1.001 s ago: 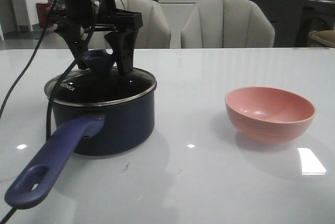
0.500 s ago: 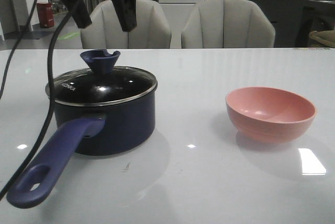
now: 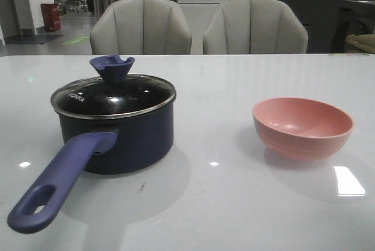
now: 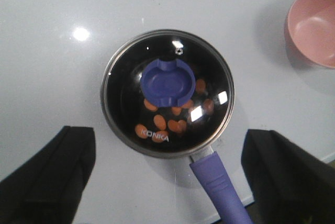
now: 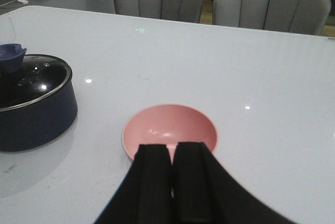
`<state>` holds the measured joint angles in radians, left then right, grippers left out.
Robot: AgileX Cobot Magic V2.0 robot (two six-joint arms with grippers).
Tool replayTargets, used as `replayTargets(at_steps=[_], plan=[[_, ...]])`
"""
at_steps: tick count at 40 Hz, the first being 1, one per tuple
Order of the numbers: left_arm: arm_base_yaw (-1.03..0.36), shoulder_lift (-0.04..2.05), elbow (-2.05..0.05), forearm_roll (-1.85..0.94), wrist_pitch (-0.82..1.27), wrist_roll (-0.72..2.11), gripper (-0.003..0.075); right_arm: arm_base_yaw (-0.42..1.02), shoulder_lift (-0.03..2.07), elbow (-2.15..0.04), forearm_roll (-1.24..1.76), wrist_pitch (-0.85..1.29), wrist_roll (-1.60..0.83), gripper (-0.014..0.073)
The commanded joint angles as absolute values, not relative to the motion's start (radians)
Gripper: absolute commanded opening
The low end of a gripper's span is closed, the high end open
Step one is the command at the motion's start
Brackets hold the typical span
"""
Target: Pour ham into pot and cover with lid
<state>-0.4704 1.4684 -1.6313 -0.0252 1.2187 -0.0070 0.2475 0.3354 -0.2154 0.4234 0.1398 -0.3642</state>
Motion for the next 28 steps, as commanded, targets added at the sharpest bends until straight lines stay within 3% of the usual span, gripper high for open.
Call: replayTargets(at_steps=[1,28], plan=[[-0.476,1.328,-1.535,-0.024,1.109,-0.011,0.0582,0.248,0.337,-0.244,0.431,0.07,-0.374,0.0148],[-0.476,0.471,-0.585,-0.029,0.535,-0.011,0.0582,0.248,0.337,-0.244,0.431,0.07,-0.374,0.0148]])
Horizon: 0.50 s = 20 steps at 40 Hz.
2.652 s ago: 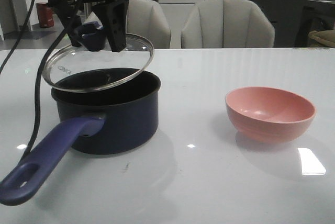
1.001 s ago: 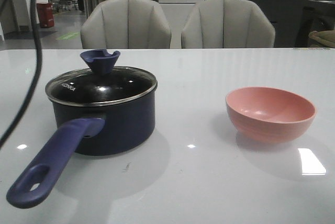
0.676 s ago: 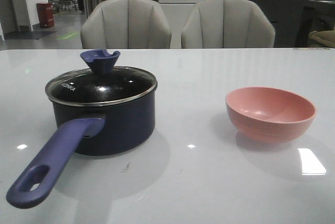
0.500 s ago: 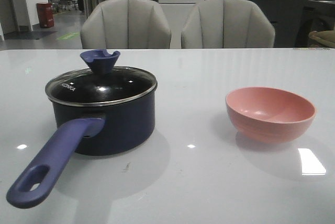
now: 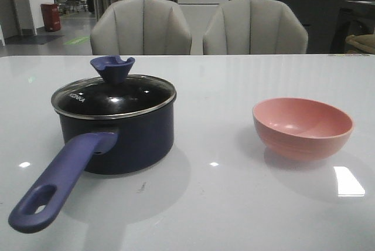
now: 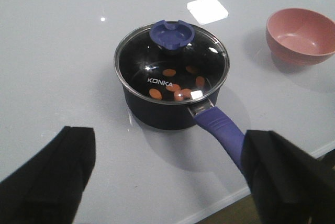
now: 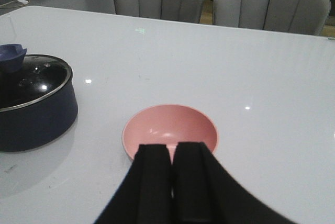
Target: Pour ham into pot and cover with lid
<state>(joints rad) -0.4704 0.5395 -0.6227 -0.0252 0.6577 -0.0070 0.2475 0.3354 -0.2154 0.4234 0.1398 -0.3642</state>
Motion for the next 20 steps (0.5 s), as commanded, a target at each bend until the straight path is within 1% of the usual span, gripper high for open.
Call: replayTargets(at_steps=[1,3,4,5,6,8,10,13,14,16,17,20], plan=[[-0.476,0.437,-0.556,-0.029,0.52,-0.011,0.0582,0.248,0.337,-0.244,0.431,0.07,-0.374,0.0148],[-0.476,0.38,-0.512,-0.029,0.494,-0.011,0.058,0.248,0.337,-0.244,0.431,0.07,-0.374,0.0148],[-0.476,0.357,-0.49,-0.029,0.481,-0.011,0.0566,0.248,0.337,-0.244,0.431,0.07,-0.374,0.0148],[-0.476,0.327,-0.473,-0.029,0.465,-0.011,0.0549,0.248,0.337,-0.244,0.431,0.07,-0.374,0.0148],[-0.476,0.307,-0.453,-0.029,0.452,-0.011,0.0514,0.248,0.337,-0.244,0.431,0.07,-0.374,0.0148],[-0.476,0.26,-0.421,-0.029,0.424,-0.011,0.0425,0.248,0.337,-0.244,0.431,0.07,-0.374,0.0148],[-0.476,0.226,-0.397,-0.029,0.407,-0.011,0.031,0.248,0.337,-0.244,0.431,0.07,-0.374,0.0148],[-0.476,0.191,-0.37,-0.029,0.372,-0.011,0.0114,0.248,0.337,-0.244,0.431,0.07,-0.374,0.0148],[-0.476,0.181,-0.366,-0.029,0.363,-0.011,0.0102,0.248,0.337,-0.244,0.431,0.07,-0.374,0.0148],[-0.476,0.17,-0.36,-0.029,0.354,-0.011,0.0141,0.248,0.337,-0.244,0.431,0.07,-0.374,0.0148],[-0.476,0.168,-0.36,-0.029,0.354,-0.011,0.0146,0.248,0.337,-0.244,0.431,0.07,-0.374,0.0148],[-0.476,0.166,-0.36,-0.033,0.354,-0.011,0.0132,0.248,0.337,-0.244,0.431,0.07,-0.374,0.0148]])
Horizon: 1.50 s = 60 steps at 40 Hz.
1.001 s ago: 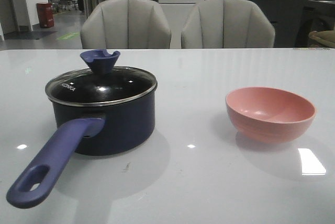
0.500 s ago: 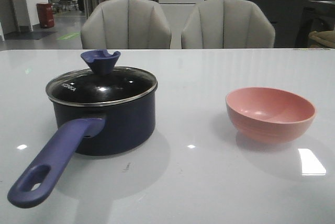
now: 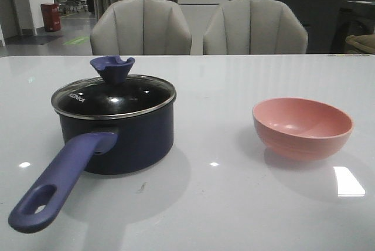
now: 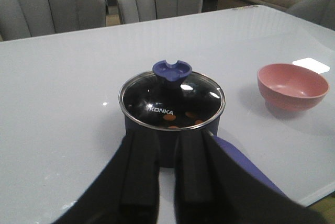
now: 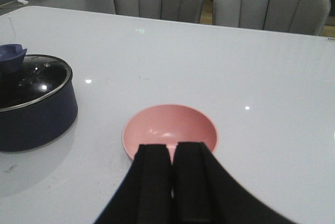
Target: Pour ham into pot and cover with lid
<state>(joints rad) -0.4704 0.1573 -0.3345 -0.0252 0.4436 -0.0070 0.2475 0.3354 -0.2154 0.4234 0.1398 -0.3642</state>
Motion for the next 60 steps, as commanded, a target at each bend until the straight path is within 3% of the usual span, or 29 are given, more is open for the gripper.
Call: replayTargets(at_steps=[1,23,39,45,60], plan=[[-0.476,0.166,-0.36,-0.033,0.354,-0.011,0.0131,0.248,0.337,-0.244,0.431,0.07,-0.374,0.0148],[-0.471,0.166,-0.33,-0.008,0.303,-0.011,0.0132,0.248,0.337,-0.244,0.431,0.07,-0.374,0.0148],[-0.142,-0.013,-0.071,0.0,0.129,-0.044,0.0132,0.248,0.337,-0.244,0.431,0.07,-0.374,0.0148],[-0.125,-0.02,0.029,-0.014,-0.035,-0.047,0.0132,0.248,0.337,-0.244,0.431,0.071,-0.374,0.0148],[-0.125,-0.022,0.025,-0.014,-0.038,-0.047,0.0132,0.248,0.337,-0.244,0.431,0.071,-0.374,0.0148]])
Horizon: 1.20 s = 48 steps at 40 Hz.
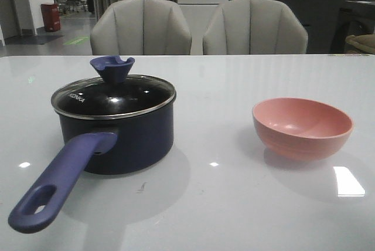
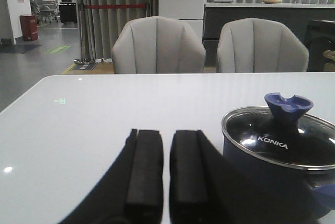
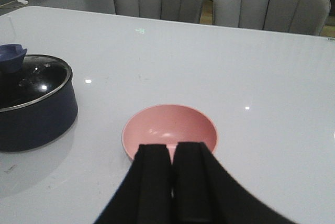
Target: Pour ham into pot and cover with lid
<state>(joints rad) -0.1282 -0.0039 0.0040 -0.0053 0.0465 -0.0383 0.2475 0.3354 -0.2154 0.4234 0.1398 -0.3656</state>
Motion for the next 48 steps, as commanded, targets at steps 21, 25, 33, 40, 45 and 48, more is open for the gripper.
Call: replayTargets(at_steps=[21,25,33,40,45,48], plan=[[-0.125,-0.022,0.025,-0.014,-0.038,-0.047,0.0132,0.248,0.337,-0.244,0.431,0.071,-0.374,0.0148],[-0.125,-0.022,0.025,-0.014,-0.038,-0.047,0.0132,0.248,0.337,-0.244,0.431,0.071,-0.374,0.0148],[-0.125,-0.022,0.025,-0.014,-0.038,-0.047,0.0132,0.248,0.337,-0.244,0.431,0.071,-0.374,0.0148],[-0.125,-0.022,0.025,-0.014,-0.038,-0.047,0.0132,0.248,0.336,-0.238,0.43,0.072,-0.374,0.0148],[-0.125,-0.022,0.025,-0.014,-0.038,-0.047,0.0132,0.226,0.314,-0.232,0.343,0.071,-0.362,0.0148],[-0.125,-0.022,0.025,-0.014,-0.038,-0.047,0.0132,0.195,0.29,-0.231,0.267,0.071,-0.299,0.0148]])
